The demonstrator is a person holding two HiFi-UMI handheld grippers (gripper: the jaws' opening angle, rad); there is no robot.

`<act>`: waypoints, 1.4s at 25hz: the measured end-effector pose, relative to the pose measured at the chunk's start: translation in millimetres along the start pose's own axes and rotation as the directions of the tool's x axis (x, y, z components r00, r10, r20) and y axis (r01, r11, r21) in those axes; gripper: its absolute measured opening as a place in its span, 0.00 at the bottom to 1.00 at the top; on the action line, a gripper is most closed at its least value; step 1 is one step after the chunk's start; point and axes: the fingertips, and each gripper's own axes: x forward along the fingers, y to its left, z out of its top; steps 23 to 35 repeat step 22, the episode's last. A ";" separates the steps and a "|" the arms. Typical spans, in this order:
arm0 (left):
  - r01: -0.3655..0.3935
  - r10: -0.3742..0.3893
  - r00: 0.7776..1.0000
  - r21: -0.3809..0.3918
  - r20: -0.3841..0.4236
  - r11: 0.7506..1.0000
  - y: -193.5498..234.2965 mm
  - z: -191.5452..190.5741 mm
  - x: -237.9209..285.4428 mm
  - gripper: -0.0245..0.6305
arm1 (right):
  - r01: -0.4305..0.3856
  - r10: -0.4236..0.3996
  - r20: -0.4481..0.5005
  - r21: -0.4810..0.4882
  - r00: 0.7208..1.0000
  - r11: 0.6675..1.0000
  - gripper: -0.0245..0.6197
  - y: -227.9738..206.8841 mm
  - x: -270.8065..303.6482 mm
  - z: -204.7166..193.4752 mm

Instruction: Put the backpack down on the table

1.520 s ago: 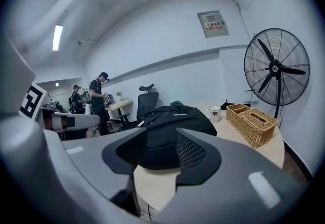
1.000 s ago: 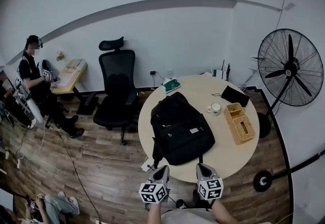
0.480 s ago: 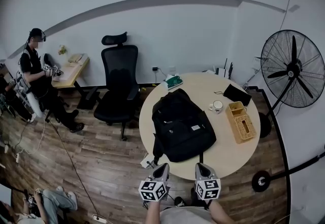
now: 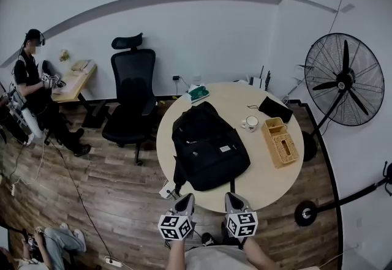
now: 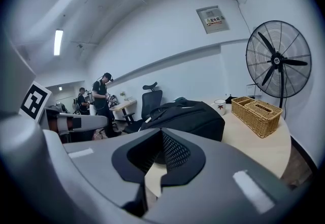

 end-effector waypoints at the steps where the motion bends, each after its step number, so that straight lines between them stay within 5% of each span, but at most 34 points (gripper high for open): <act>1: -0.001 0.001 1.000 0.000 -0.001 1.000 0.4 -0.1 -0.3 0.12 | 0.001 -0.001 0.000 0.001 1.000 1.000 0.04 -0.1 -0.2 -0.1; 35: -0.063 0.063 0.998 0.008 -0.004 0.998 7.6 -6.2 -10.6 0.12 | -0.012 0.012 0.001 -0.009 1.000 1.000 0.04 6.5 -12.2 -1.8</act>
